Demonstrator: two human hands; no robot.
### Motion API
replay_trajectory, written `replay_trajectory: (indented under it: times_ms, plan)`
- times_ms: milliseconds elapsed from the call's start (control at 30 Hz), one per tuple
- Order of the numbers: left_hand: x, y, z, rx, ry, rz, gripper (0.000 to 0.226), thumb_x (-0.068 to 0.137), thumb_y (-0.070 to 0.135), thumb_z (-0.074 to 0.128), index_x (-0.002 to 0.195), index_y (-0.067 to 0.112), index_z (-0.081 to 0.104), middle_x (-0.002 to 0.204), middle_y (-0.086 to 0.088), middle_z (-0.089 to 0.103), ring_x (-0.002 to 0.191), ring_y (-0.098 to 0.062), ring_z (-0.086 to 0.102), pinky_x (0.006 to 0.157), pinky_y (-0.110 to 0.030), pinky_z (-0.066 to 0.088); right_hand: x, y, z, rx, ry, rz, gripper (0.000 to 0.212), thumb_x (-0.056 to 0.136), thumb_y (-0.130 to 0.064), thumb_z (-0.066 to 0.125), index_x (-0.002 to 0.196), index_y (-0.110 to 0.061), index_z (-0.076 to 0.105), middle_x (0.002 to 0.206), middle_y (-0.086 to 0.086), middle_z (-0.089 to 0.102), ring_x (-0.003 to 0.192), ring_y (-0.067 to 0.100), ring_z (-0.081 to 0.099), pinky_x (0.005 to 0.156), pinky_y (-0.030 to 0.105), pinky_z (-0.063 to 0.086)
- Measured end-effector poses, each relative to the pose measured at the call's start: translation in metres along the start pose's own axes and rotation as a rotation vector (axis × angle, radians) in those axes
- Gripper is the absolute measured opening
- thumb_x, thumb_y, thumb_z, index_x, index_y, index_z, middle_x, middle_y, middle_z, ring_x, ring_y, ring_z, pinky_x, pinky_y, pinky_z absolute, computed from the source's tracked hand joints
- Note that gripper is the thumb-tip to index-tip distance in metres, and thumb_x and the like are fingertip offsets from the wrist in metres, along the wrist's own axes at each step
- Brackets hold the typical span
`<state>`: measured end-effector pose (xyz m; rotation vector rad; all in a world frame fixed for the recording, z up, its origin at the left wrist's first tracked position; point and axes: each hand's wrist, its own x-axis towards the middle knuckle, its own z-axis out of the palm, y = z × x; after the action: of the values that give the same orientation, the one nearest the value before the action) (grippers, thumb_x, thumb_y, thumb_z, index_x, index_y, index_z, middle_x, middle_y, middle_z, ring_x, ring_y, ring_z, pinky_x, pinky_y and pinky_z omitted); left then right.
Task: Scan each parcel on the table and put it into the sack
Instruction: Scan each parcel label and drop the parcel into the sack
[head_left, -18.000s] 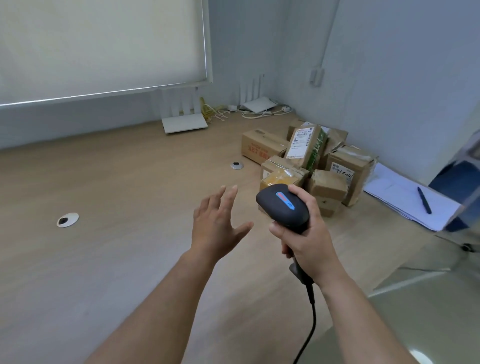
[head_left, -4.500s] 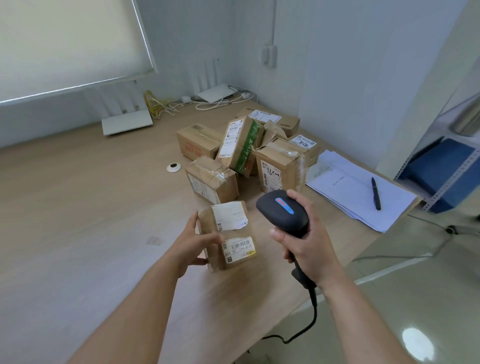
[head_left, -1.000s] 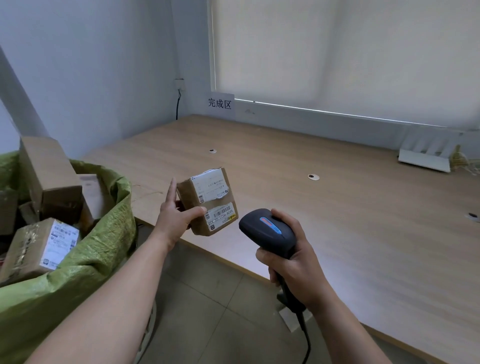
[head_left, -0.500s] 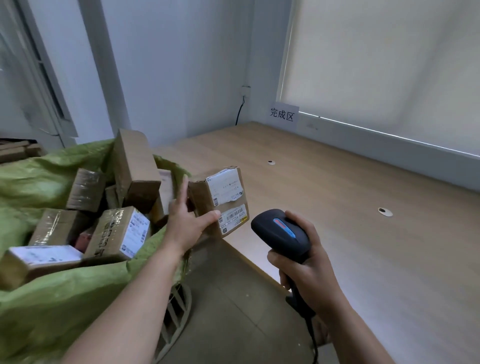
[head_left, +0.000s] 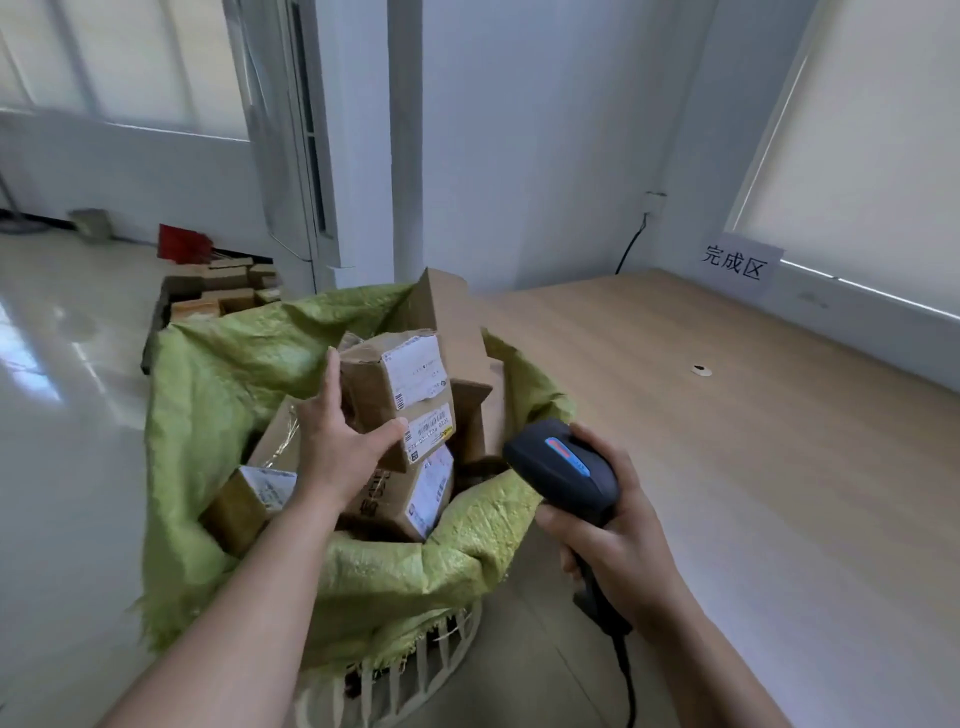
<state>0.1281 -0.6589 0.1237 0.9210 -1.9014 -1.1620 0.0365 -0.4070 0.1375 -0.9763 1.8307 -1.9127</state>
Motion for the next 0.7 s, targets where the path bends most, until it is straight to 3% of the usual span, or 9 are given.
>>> replay_trajectory:
  times_ms: [133, 233, 300, 400, 567, 700]
  plan:
    - [0.027, -0.015, -0.009, 0.180, 0.114, -0.030, 0.097, 0.083, 0.033, 0.070, 0.151, 0.041, 0.002, 0.140, -0.014, 0.027, 0.130, -0.032, 0.036, 0.099, -0.042, 0.038, 0.016, 0.008, 0.016, -0.014, -0.029, 0.006, 0.069, 0.068, -0.008, 0.071, 0.118, -0.052, 0.055, 0.113, 0.010, 0.060, 0.047, 0.021, 0.049, 0.045, 0.031, 0.044]
    - [0.040, -0.021, -0.009, 0.248, 0.161, -0.001, 0.084, 0.090, 0.020, 0.061, 0.153, 0.032, 0.006, 0.156, -0.014, 0.013, 0.143, -0.028, 0.018, 0.109, -0.042, 0.028, 0.021, 0.012, 0.019, -0.020, -0.034, 0.027, 0.070, 0.068, -0.008, 0.072, 0.120, -0.052, 0.054, 0.116, 0.008, 0.059, 0.048, 0.022, 0.049, 0.046, 0.032, 0.045]
    - [0.043, -0.023, -0.005, 0.295, 0.167, 0.066, 0.082, 0.089, 0.015, 0.061, 0.153, 0.027, 0.011, 0.156, -0.013, 0.019, 0.143, -0.028, 0.019, 0.112, -0.045, 0.027, 0.022, 0.014, 0.016, -0.022, -0.024, 0.039, 0.070, 0.068, -0.007, 0.072, 0.119, -0.053, 0.054, 0.116, 0.009, 0.059, 0.047, 0.023, 0.050, 0.045, 0.031, 0.045]
    - [0.034, -0.021, 0.008, 0.293, 0.088, 0.087, 0.080, 0.091, 0.022, 0.060, 0.152, 0.031, 0.010, 0.159, -0.006, 0.017, 0.145, -0.024, 0.015, 0.113, -0.049, 0.024, 0.020, 0.016, 0.010, -0.021, 0.004, 0.051, 0.070, 0.069, -0.007, 0.071, 0.118, -0.054, 0.055, 0.112, 0.011, 0.060, 0.045, 0.023, 0.049, 0.043, 0.030, 0.044]
    - [0.010, -0.007, 0.037, 0.222, -0.049, 0.180, 0.079, 0.089, 0.025, 0.063, 0.152, 0.031, 0.015, 0.158, -0.001, 0.019, 0.144, -0.017, 0.014, 0.114, -0.037, 0.019, 0.005, 0.016, -0.007, -0.057, 0.056, 0.064, 0.066, 0.070, -0.009, 0.070, 0.119, -0.052, 0.054, 0.109, 0.011, 0.060, 0.046, 0.021, 0.050, 0.043, 0.029, 0.043]
    - [-0.018, 0.010, 0.064, 0.231, -0.177, 0.266, 0.078, 0.088, 0.027, 0.065, 0.151, 0.027, 0.019, 0.157, -0.002, 0.021, 0.144, -0.018, 0.018, 0.115, -0.037, 0.021, -0.013, 0.010, -0.026, -0.078, 0.120, 0.070, 0.065, 0.070, -0.011, 0.070, 0.116, -0.054, 0.054, 0.105, 0.004, 0.062, 0.046, 0.020, 0.050, 0.043, 0.030, 0.044]
